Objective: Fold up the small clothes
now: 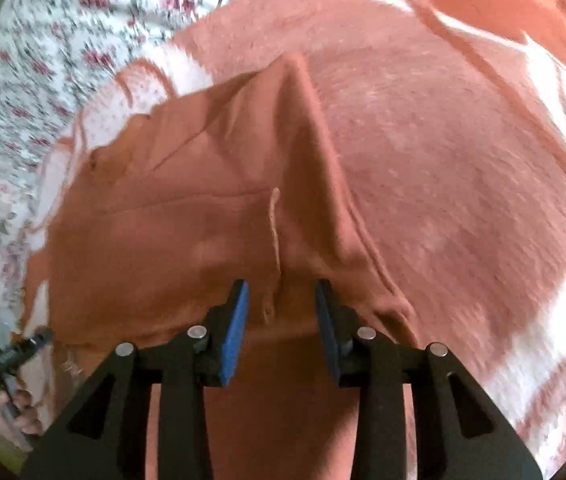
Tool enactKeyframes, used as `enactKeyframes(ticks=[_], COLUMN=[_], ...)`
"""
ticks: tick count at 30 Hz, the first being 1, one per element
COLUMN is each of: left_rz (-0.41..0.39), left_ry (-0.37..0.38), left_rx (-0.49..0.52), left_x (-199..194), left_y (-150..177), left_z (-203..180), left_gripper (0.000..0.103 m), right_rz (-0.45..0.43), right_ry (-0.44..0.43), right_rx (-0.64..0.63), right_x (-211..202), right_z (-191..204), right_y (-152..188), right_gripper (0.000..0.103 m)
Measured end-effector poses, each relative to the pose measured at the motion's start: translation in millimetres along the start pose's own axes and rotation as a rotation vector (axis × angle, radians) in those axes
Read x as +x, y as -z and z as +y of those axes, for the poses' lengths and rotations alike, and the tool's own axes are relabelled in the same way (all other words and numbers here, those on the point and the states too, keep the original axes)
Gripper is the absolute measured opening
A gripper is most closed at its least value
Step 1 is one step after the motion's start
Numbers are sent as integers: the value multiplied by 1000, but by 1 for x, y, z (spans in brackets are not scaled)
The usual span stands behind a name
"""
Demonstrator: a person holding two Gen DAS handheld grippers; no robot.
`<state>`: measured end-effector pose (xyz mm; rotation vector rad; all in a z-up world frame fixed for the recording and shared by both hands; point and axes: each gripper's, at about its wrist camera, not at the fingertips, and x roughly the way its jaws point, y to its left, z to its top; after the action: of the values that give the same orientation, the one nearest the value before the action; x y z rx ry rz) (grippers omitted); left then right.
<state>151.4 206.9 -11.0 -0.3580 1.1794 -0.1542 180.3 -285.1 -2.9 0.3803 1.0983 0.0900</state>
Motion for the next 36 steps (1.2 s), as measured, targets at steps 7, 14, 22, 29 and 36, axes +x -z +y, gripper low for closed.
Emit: enactKeyframes(ticks=[7, 14, 22, 29, 36], left_rz=[-52, 61, 215, 227, 231], left_ry=[-104, -167, -189, 68, 107], left_rx=[31, 8, 135, 30, 48], left_x=[-49, -49, -52, -77, -64], left_y=[66, 111, 179, 202, 216], left_z=[-20, -23, 1, 39, 24], left_gripper=[76, 81, 51, 71, 74], right_rz=[-39, -22, 23, 32, 80], right_ry=[-2, -10, -51, -41, -62], right_rx=[-15, -31, -50, -78, -11], right_x=[-55, -69, -88, -113, -104], right_z=[-10, 0, 4, -18, -39], right_y=[41, 89, 140, 172, 199], right_gripper=[51, 52, 53, 59, 59])
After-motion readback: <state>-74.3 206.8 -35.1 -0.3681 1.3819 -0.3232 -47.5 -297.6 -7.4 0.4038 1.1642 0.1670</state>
